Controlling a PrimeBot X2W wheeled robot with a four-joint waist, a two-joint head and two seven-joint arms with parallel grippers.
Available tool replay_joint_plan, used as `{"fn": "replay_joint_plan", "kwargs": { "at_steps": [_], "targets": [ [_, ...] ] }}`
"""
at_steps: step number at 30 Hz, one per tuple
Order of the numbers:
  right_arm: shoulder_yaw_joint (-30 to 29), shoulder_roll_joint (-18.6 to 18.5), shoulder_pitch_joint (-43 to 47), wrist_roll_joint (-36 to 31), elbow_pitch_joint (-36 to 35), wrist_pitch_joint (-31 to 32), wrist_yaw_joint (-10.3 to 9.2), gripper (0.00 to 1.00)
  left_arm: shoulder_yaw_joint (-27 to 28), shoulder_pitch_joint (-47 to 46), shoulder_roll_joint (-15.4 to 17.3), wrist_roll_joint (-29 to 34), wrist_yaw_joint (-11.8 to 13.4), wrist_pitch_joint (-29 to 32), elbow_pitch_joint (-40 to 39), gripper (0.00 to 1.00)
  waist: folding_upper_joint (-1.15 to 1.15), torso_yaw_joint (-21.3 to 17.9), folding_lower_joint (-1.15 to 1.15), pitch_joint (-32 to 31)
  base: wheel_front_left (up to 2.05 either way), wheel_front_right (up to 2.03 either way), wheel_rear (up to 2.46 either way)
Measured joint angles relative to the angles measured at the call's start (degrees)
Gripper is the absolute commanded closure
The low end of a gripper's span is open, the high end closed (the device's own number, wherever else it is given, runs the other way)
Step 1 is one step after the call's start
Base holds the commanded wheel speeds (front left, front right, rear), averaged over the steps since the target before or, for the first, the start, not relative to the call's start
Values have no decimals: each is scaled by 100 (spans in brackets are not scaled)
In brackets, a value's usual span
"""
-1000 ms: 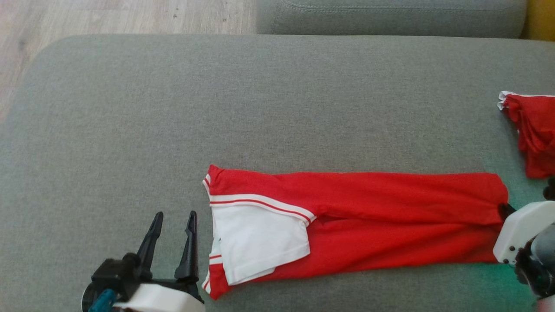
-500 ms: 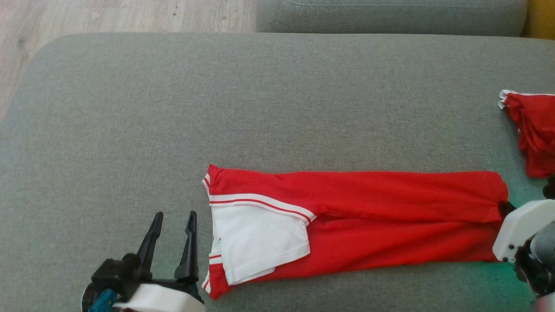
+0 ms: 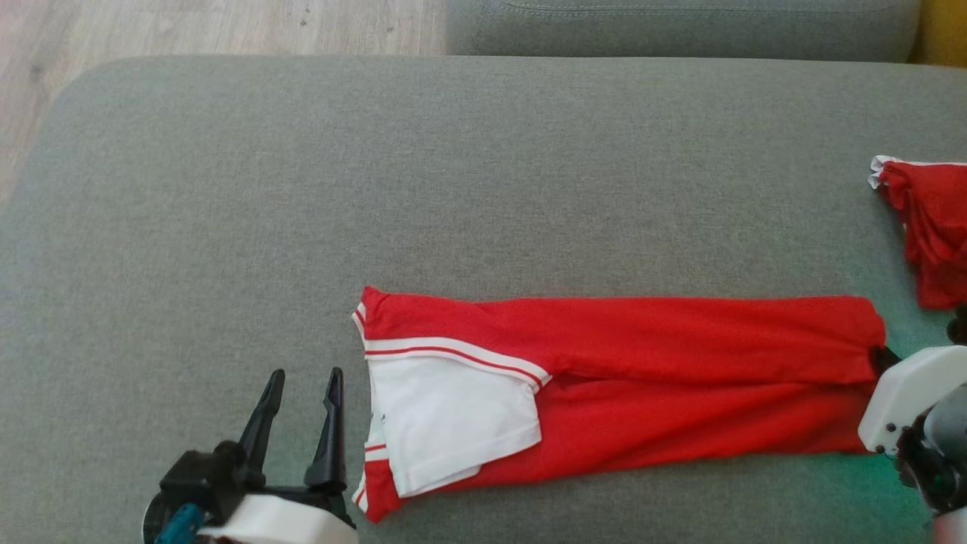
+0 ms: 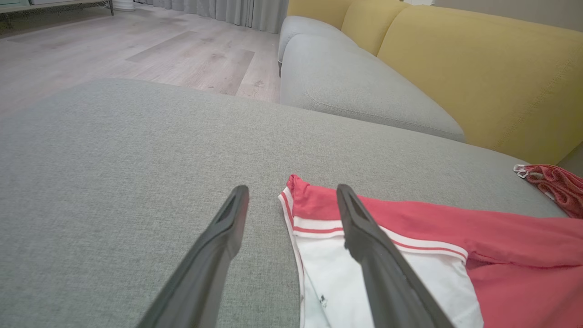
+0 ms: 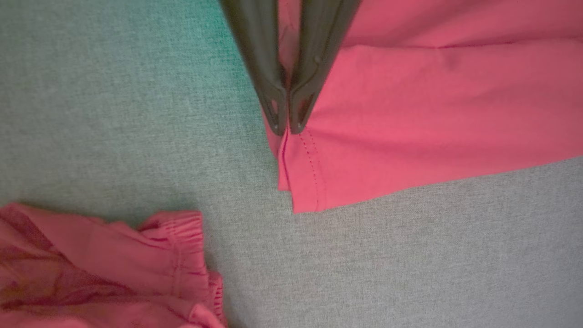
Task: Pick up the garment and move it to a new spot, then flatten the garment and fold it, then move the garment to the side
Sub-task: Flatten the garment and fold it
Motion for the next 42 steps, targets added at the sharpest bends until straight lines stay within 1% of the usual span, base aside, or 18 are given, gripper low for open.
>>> {"fn": "replay_joint_plan", "kwargs": {
  "at_steps": [4, 5, 6, 7, 8, 14, 20, 24, 25, 26, 27, 28, 30, 34, 36, 42],
  "targets": [
    [0, 0, 0, -30, 26, 0, 0, 100, -11, -2, 0, 0, 0, 0, 0, 0, 0, -9, 0, 14, 0, 0, 0],
    [-1, 0, 0, -56, 35, 0, 0, 80, -12, -3, 0, 0, 0, 0, 0, 0, 0, -10, 0, 18, 0, 0, 0],
    [-4, 0, -2, -62, 41, 0, 0, 55, -13, -5, 0, 0, 0, 0, 0, 0, 0, -11, 0, 24, 0, 0, 0],
    [-8, 0, -7, -69, 53, 0, 0, 11, -14, -8, 0, 0, 0, 0, 0, 0, 0, -11, 0, 29, 0, 0, 0],
    [-8, -1, -14, -93, 69, 1, 0, 0, -14, -10, 0, 0, 0, 0, 0, 0, 0, -10, 0, 37, 0, 0, 0],
    [35, -122, -226, -181, 156, 143, 0, 0, -20, -65, -1, 0, 2, -18, -1, 0, 0, 0, 0, 116, 0, 0, 0],
    [266, -347, -354, -92, 321, 667, 0, 0, -21, -131, -1, 0, 2, -43, -3, 0, 0, 32, 0, 197, 0, 0, 0],
    [410, -441, -354, 138, 332, 1029, 0, 0, -21, -132, -1, 0, 2, -43, -2, 0, 0, 52, 0, 227, 0, 0, 0],
    [410, -441, -354, 138, 332, 1029, 0, 3, -21, -132, -1, 0, 2, -43, -2, 0, 0, 52, 0, 227, 0, 0, 0],
    [439, -471, -354, 209, 316, 1109, 0, 22, -22, -132, -1, 0, 2, -43, -2, 0, 0, 54, 0, 232, 0, 0, 0],
    [461, -500, -354, 278, 292, 1201, 0, 50, -22, -132, -1, 0, 2, -43, -2, 0, 0, 54, 0, 236, 0, 0, 0],
    [490, -514, -354, 349, 269, 1272, 0, 57, -21, -132, -1, 0, 3, -44, -2, 0, 0, 52, 0, 240, 0, 0, 0],
    [554, -513, -352, 487, 216, 1385, 0, 69, -21, -132, -1, 0, 3, -49, -2, 0, 0, 45, 0, 246, 0, 0, 0],
    [588, -509, -349, 604, 158, 1427, 0, 100, -20, -132, -1, 0, 3, -49, -2, 0, 0, 22, 0, 260, 0, 0, 0],
    [583, -506, -349, 606, 138, 1407, 0, 100, -20, -135, 0, 0, 3, -49, -1, 0, 0, 12, 0, 270, 0, 0, 0],
    [468, -438, -349, 610, 29, 1047, 0, 100, -20, -156, 0, 0, 4, -49, 7, 0, 0, -20, 0, 245, 0, 0, 0]
  ]
}}
